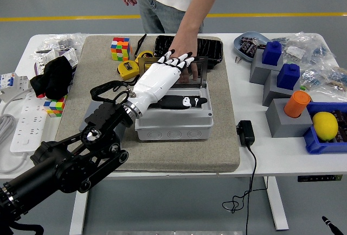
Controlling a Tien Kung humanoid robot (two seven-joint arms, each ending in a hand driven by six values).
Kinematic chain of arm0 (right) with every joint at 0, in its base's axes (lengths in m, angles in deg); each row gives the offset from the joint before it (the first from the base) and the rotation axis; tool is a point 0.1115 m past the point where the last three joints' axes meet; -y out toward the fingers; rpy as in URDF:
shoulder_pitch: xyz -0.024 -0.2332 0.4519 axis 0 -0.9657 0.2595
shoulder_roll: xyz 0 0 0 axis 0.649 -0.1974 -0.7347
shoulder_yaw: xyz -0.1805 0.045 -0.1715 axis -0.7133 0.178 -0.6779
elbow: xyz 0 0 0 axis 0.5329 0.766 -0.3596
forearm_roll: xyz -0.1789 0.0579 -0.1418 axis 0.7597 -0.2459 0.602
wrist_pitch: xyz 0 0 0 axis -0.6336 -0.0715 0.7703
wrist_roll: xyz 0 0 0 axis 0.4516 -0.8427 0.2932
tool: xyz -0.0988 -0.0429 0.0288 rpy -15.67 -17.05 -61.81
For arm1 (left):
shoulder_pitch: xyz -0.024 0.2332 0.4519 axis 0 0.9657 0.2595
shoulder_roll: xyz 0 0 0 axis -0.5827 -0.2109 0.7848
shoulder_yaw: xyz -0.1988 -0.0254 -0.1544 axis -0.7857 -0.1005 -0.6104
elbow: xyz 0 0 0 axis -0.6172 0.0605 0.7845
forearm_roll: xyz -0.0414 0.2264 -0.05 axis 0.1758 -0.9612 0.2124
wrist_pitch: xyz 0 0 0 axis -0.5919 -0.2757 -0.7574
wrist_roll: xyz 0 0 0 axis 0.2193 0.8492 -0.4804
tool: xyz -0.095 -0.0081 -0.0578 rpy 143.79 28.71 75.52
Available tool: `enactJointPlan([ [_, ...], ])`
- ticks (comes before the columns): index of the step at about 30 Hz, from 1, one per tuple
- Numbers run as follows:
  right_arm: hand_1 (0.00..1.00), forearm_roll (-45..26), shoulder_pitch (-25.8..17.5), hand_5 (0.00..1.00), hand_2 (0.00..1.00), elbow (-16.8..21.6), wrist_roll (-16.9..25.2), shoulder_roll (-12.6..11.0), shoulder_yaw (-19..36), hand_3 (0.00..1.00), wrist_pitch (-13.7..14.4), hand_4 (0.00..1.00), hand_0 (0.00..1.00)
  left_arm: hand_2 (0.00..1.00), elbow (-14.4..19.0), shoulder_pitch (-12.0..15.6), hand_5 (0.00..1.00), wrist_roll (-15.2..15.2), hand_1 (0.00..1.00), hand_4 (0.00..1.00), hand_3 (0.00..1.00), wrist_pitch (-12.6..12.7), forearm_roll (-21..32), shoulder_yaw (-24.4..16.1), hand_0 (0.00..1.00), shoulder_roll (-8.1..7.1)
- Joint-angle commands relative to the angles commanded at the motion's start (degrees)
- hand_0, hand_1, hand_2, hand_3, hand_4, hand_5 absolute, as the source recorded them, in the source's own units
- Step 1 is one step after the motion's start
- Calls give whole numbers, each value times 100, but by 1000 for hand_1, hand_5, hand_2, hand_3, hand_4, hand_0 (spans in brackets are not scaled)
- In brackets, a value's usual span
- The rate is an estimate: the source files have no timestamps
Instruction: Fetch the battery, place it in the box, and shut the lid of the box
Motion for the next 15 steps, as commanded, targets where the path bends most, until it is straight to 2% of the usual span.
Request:
enactJointPlan([
  [6,672,-7,-8,998,724,4,4,-6,-21,797,-3,998,708,998,47,-11,998,-82,998,998,998,116,-18,2,998,-5],
  [15,672,-18,0,998,725,9,10,-14,-43,796,-5,998,706,998,41,-78,998,-94,998,998,998,141,-49,-63,998,10],
])
